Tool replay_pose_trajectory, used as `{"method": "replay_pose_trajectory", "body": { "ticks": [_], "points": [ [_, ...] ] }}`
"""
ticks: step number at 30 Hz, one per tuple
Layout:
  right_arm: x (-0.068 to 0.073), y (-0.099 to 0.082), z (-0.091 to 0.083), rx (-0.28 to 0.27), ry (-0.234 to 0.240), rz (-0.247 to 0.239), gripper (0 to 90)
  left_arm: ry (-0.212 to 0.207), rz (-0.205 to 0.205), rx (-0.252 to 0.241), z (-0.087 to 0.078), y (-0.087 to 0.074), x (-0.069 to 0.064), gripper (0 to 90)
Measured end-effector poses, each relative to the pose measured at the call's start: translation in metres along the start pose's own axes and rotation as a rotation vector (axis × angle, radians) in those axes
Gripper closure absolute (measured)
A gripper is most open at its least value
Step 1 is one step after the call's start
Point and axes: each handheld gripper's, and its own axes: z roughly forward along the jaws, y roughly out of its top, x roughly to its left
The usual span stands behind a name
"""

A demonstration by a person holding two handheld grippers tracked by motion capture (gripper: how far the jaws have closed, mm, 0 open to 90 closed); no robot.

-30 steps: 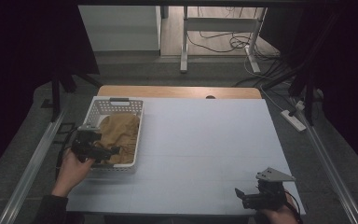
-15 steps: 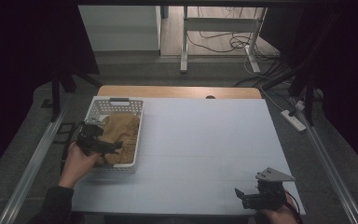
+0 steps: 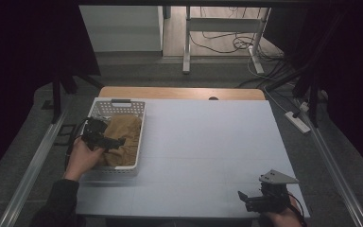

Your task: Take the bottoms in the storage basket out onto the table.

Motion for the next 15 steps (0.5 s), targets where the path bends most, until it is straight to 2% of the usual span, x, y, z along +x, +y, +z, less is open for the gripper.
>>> {"method": "replay_pose_trajectory", "body": {
  "ticks": [2,6,13,15],
  "points": [
    [0.0,0.0,0.0,0.0,0.0,0.0,0.0,-0.002,0.001,0.0,0.004,0.001,0.002,0.0],
    [0.0,0.0,0.0,0.002,0.001,0.0,0.0,0.004,-0.006,0.03,0.01,0.0,0.008,0.0],
    [0.0,0.0,0.0,0.003,-0.003,-0.003,0.0,0.018,-0.025,0.119,0.022,-0.002,0.016,0.0],
    [0.0,0.0,0.0,0.003,-0.001,-0.002,0.0,0.022,-0.017,0.156,0.027,-0.003,0.017,0.0]
  ]
}}
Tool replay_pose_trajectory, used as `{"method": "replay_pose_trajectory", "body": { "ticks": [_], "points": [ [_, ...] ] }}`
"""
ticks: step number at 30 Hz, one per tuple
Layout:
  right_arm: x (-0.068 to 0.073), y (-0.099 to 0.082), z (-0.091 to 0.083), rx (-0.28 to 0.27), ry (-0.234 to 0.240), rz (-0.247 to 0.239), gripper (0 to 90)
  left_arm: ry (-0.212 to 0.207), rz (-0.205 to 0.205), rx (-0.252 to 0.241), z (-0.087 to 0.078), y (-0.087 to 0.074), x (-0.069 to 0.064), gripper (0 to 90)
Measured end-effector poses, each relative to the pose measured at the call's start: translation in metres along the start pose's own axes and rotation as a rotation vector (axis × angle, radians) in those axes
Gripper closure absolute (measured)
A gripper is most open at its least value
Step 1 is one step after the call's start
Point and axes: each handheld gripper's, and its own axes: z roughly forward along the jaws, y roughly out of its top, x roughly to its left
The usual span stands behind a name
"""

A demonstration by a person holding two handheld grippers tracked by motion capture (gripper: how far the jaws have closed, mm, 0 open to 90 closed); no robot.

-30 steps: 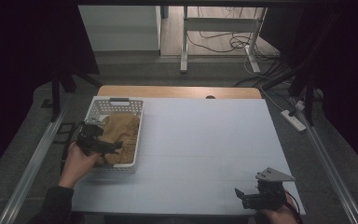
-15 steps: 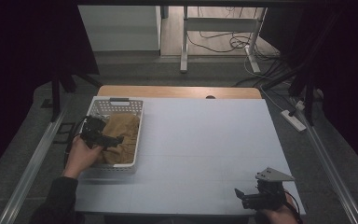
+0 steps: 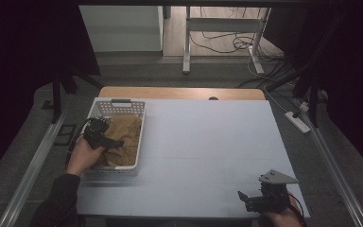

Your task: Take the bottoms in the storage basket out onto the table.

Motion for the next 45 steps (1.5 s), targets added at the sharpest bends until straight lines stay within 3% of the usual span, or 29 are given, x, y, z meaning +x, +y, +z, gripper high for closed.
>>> {"method": "replay_pose_trajectory", "body": {
  "ticks": [9,12,15,23,26,27,30,32,33,35,37,42,45],
  "points": [
    [0.0,0.0,0.0,0.003,-0.002,-0.003,0.0,-0.003,0.0,0.123,0.019,0.003,0.003,0.0],
    [0.0,0.0,0.0,0.003,-0.003,-0.003,0.0,0.024,0.028,0.176,0.027,0.004,-0.001,0.0],
    [0.0,0.0,0.0,0.003,-0.004,-0.004,0.0,0.053,0.054,0.198,0.03,0.004,-0.005,0.0],
    [0.001,0.0,0.0,0.005,-0.005,-0.01,0.0,0.029,0.039,0.207,0.032,0.006,-0.004,0.0],
    [0.001,0.0,0.001,0.007,-0.006,-0.014,0.0,0.015,0.034,0.21,0.03,0.007,-0.003,4.3],
    [0.001,0.0,0.001,0.009,-0.007,-0.017,0.0,0.014,0.034,0.197,0.028,0.008,-0.003,9.4],
    [0.002,0.0,0.001,0.009,-0.009,-0.021,0.0,0.022,0.01,0.144,0.024,0.008,-0.003,37.0],
    [0.002,0.0,0.0,0.009,-0.01,-0.022,0.0,0.016,0.015,0.122,0.022,0.007,-0.003,53.0],
    [0.002,0.0,0.0,0.008,-0.01,-0.021,0.0,0.015,0.019,0.121,0.022,0.007,-0.003,62.4],
    [0.002,0.0,0.001,0.01,-0.01,-0.022,0.0,0.01,0.031,0.127,0.021,0.008,-0.005,72.3],
    [0.002,0.0,0.001,0.01,-0.011,-0.021,0.0,0.003,0.032,0.13,0.021,0.009,-0.005,78.3],
    [0.001,0.0,0.001,0.012,-0.009,-0.016,0.0,0.02,0.016,0.128,0.019,0.008,-0.008,80.8],
    [0.001,0.0,0.001,0.009,-0.01,-0.017,0.0,-0.001,-0.005,0.125,0.017,0.008,-0.005,81.6]
  ]
}}
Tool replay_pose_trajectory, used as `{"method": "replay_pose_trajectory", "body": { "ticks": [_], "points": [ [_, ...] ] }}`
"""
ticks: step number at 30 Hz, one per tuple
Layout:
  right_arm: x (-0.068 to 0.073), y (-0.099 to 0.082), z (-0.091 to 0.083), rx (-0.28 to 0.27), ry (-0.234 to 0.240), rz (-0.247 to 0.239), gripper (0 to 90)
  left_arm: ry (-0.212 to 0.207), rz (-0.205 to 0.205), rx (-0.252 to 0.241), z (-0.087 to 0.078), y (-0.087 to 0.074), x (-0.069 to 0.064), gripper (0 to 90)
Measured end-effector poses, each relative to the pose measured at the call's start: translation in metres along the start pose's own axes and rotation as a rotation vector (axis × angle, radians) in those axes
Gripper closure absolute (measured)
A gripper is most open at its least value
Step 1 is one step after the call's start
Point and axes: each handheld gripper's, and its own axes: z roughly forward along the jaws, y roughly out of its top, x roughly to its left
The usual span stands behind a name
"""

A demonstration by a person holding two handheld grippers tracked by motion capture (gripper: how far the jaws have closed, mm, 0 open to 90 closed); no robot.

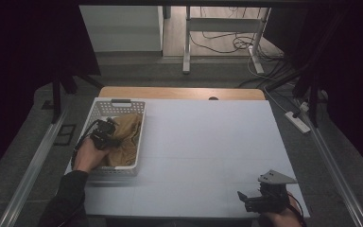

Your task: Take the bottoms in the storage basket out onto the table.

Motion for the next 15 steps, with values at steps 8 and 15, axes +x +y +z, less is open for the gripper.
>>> {"method": "replay_pose_trajectory", "body": {
  "ticks": [8,15],
  "points": [
    [0.0,0.0,0.0,-0.004,0.003,-0.002,0.0,-0.052,0.038,-0.096,-0.021,-0.001,0.001,82.1],
    [0.0,0.0,-0.001,-0.007,0.004,-0.003,0.0,-0.064,0.058,-0.184,-0.041,-0.005,0.003,82.1]
  ]
}}
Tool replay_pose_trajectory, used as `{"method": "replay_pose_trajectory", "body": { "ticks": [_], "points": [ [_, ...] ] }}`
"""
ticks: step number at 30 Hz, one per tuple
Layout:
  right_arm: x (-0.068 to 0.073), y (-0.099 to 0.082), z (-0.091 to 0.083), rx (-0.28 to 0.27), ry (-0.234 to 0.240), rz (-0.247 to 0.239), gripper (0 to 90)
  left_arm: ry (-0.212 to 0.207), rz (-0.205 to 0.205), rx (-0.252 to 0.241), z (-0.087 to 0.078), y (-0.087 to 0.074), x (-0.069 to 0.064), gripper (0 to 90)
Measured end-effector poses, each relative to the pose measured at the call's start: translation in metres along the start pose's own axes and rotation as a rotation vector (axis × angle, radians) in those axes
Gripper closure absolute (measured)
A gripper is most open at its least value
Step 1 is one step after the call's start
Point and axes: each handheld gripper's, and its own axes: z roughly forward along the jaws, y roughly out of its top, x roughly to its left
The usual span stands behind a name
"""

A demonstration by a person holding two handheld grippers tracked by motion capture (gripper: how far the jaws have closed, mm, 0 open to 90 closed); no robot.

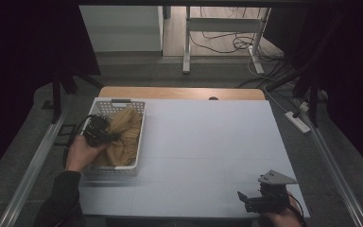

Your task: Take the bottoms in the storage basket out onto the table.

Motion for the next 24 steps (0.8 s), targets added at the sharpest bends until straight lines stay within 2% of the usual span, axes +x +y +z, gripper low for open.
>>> {"method": "replay_pose_trajectory", "body": {
  "ticks": [4,8,24],
  "points": [
    [0.0,0.0,0.0,0.0,0.0,-0.001,0.0,0.004,-0.032,-0.062,-0.015,0.002,0.002,82.3],
    [0.0,0.0,0.0,-0.001,0.0,0.0,0.0,0.002,-0.048,-0.103,-0.025,0.003,0.001,82.3],
    [0.0,0.0,0.0,-0.001,0.001,-0.005,0.0,-0.018,-0.064,-0.184,-0.053,0.008,-0.001,82.3]
  ]
}}
